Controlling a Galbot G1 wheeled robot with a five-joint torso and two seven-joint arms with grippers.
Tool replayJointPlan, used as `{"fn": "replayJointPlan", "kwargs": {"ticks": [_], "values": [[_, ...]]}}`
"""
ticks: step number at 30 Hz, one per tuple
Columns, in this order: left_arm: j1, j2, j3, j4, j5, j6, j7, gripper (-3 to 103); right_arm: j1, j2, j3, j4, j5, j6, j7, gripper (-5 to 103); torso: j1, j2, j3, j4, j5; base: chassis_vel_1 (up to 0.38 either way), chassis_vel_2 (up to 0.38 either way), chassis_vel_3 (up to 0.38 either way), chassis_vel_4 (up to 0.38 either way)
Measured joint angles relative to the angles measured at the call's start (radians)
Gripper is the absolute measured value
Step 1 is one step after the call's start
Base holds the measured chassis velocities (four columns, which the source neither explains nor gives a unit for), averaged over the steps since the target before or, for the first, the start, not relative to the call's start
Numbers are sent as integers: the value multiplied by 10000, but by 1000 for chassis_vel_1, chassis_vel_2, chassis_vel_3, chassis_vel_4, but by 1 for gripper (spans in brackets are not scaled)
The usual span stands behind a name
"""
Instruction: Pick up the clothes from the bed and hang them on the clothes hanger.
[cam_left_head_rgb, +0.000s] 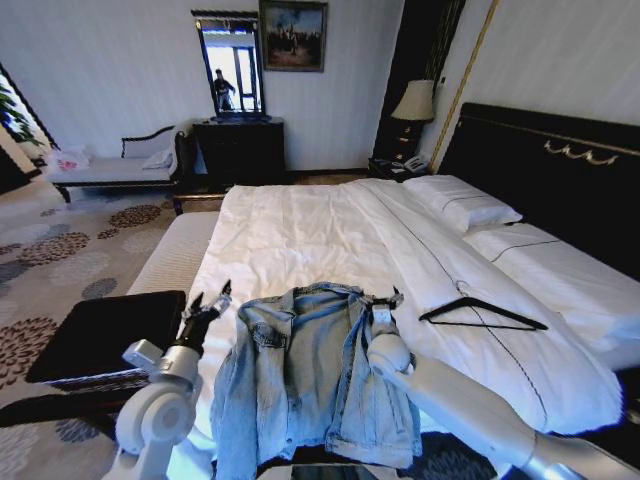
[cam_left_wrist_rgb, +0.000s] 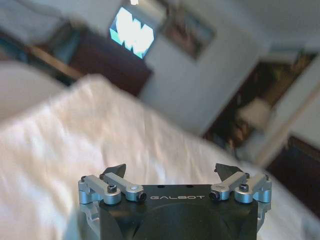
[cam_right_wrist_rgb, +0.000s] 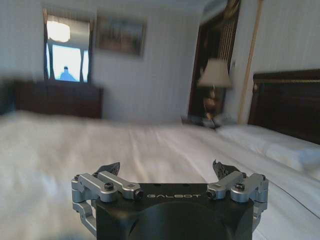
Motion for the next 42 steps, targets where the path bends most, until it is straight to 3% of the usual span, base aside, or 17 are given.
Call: {"fn": "replayJointPlan", "kwargs": {"ticks": [3,7,12,19,31,35,38,42], "values": [[-472,366,977,1147,356,248,-44,100,31,92,354,73,226,759,-349,100,1,0,1,-4,-2,0,0,0,0],[-1086,480,1808,2183,939,406,-237,100,125,281,431,69,288,872,-501,100,1,-2,2,-4,-1,0,0,0,0],[-1998,257,2492,3253,1506,510,-386,100,81,530,343,-181,161,925,-669,100,1,-2,1,2,0,0,0,0,0],[-3863,-405,3720,5896,3013,354,-398,100,-34,836,191,-557,9,971,-755,100,3,-3,2,-3,1,0,0,0,0],[-4947,-530,4790,7513,3646,156,-354,98,-188,870,187,-598,-27,961,-729,100,2,-2,1,-1,1,0,0,0,0],[-5259,-672,4719,8173,3821,-229,-211,81,-223,795,227,-599,-36,954,-715,100,1,-2,0,-3,-1,0,0,0,0],[-5337,-695,4588,8255,3731,-286,-168,76,-223,775,232,-598,-41,947,-712,100,2,-3,1,-3,0,0,0,0,0],[-5332,-678,4431,8154,3554,-288,-125,59,-217,792,229,-676,-108,941,-712,100,2,-2,0,-2,0,0,0,0,0]]}}
